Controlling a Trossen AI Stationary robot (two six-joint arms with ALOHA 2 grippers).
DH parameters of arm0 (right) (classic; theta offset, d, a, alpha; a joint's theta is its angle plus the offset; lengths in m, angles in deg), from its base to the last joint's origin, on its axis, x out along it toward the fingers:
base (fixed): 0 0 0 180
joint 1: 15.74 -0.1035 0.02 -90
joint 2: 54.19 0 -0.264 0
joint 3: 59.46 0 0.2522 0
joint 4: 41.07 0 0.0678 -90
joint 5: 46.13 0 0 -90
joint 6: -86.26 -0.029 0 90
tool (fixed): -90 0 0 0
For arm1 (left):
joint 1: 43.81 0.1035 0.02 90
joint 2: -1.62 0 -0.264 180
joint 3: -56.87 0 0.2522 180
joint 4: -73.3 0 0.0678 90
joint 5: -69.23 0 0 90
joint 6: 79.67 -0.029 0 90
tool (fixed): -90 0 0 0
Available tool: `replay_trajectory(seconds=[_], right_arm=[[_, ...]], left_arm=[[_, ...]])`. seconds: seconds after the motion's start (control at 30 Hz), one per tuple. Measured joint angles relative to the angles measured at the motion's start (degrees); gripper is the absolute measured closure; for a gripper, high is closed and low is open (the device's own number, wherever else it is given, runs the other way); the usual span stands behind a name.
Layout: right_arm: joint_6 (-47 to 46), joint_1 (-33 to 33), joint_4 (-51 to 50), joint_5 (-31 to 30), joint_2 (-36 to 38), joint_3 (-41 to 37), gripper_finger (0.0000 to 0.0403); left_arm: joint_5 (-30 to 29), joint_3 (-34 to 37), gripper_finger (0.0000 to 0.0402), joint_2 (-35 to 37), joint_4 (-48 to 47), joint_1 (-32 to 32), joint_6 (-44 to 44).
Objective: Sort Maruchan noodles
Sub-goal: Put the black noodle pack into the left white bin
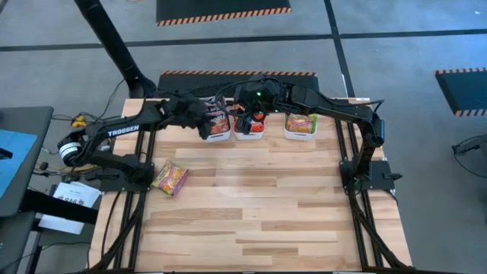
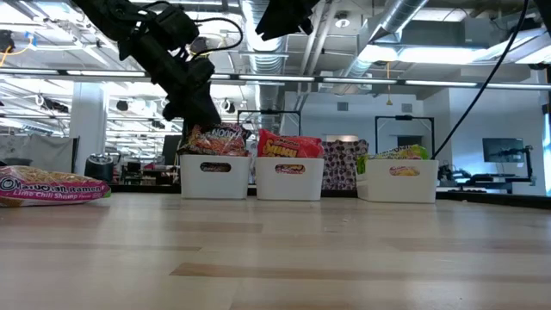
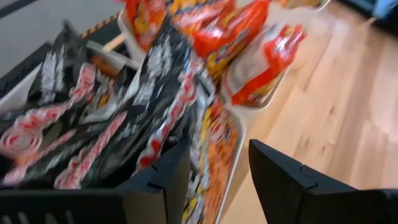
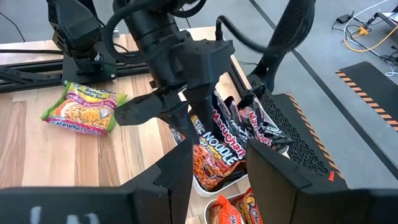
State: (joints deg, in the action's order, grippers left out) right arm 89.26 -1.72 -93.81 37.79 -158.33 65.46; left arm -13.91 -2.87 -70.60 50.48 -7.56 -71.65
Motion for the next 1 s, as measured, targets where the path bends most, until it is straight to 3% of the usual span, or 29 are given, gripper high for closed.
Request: replay_trajectory(seconds=[0.57, 0.77, 1.0], right_arm=[[-0.02, -0.04, -0.04, 0.07, 0.0, 0.0, 0.0232], [-0.02, -0.06, -0.02, 0.07, 0.0, 0.0, 0.0232], [-0.02, -0.06, -0.04, 0.07, 0.0, 0.0, 0.0232]], left_arm=[[0.42, 3.8, 0.0285, -0.19, 0.02, -0.22, 3.58], [3.14, 3.76, 0.0285, -5.38, 2.06, -0.83, 3.79], [1.85, 3.76, 0.0285, -9.88, 2.05, -1.02, 4.97]])
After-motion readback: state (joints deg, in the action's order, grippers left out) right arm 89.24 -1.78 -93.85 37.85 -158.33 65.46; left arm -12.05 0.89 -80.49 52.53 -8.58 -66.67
